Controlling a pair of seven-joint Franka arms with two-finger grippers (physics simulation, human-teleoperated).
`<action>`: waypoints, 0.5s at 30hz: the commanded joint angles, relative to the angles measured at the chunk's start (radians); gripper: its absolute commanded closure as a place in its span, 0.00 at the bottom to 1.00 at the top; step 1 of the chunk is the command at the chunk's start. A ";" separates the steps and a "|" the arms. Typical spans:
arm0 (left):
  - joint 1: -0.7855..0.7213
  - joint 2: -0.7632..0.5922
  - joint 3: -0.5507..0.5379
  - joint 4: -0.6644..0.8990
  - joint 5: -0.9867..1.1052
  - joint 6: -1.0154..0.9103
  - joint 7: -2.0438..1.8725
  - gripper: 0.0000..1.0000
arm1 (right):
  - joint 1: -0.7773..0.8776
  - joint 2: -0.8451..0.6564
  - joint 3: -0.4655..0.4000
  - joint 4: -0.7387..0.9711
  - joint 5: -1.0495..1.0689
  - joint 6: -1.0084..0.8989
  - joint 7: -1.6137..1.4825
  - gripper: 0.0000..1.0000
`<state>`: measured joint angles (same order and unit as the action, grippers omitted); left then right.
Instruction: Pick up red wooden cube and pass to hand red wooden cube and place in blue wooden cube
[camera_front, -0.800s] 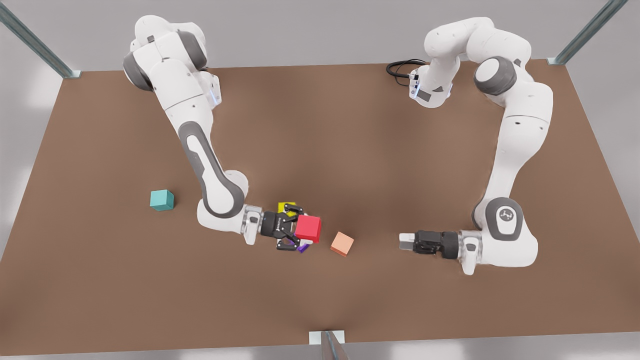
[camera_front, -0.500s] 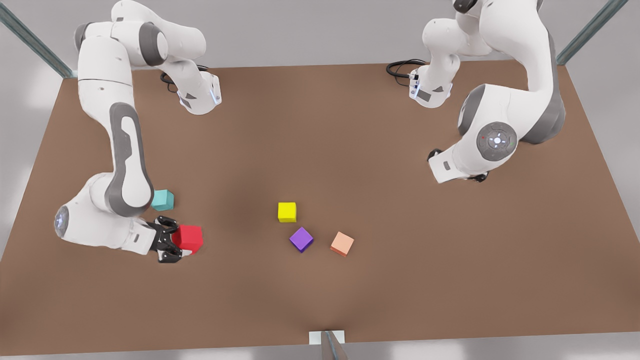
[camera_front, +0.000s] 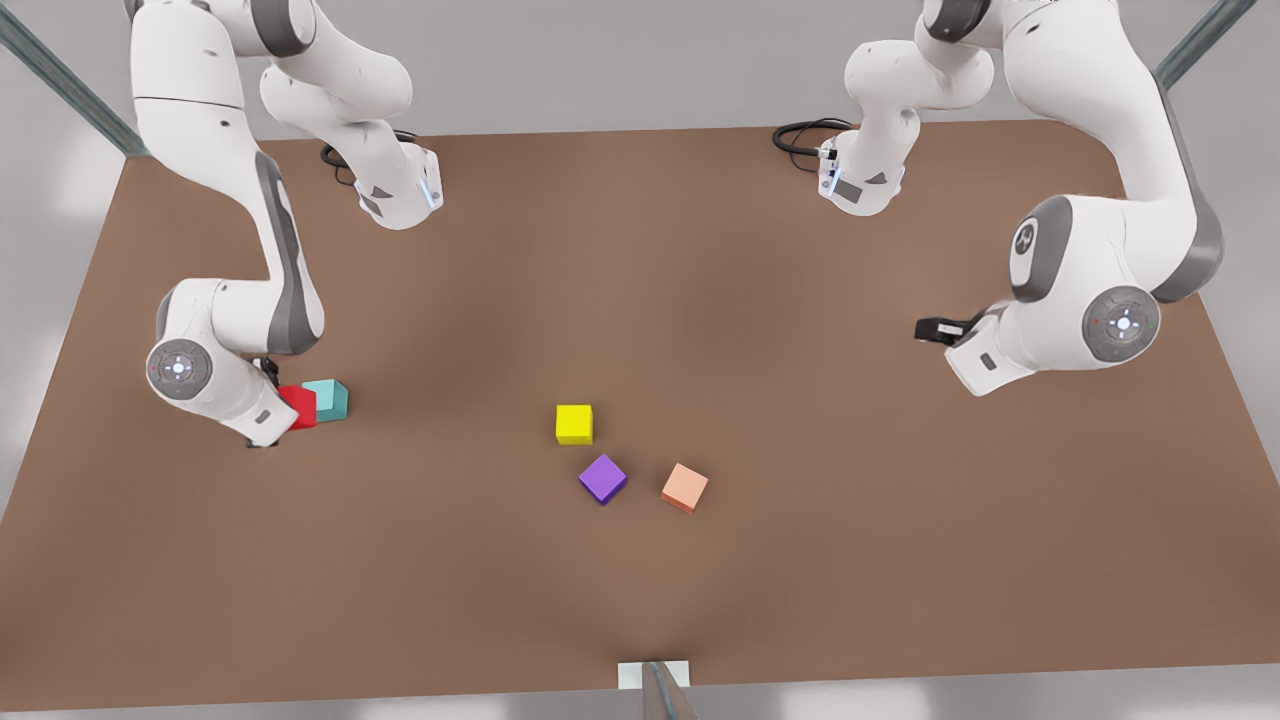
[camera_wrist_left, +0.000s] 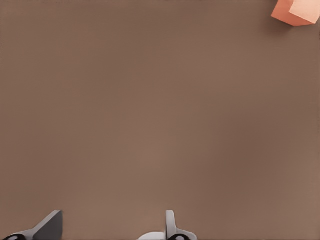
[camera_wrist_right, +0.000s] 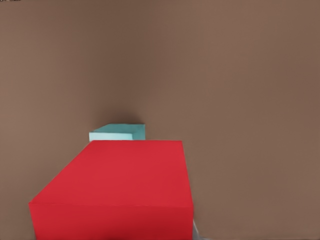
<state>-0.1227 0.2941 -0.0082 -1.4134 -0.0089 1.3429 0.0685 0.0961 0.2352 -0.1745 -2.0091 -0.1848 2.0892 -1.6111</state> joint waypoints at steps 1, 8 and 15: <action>0.001 0.002 0.001 0.001 -0.008 0.105 -0.072 0.00 | -0.001 -0.011 0.000 -0.046 -0.009 0.189 0.528 0.59; 0.003 0.013 0.001 -0.003 -0.011 0.159 -0.105 0.00 | -0.016 -0.045 -0.007 -0.207 -0.015 0.315 0.524 0.59; 0.006 0.016 0.001 -0.006 -0.016 0.153 -0.105 0.00 | -0.042 -0.047 -0.005 -0.275 -0.018 0.316 0.514 0.58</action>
<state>-0.1178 0.3119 -0.0076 -1.4180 -0.0231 1.4841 0.0124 0.0546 0.1891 -0.1796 -2.2791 -0.1961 2.3682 -1.3238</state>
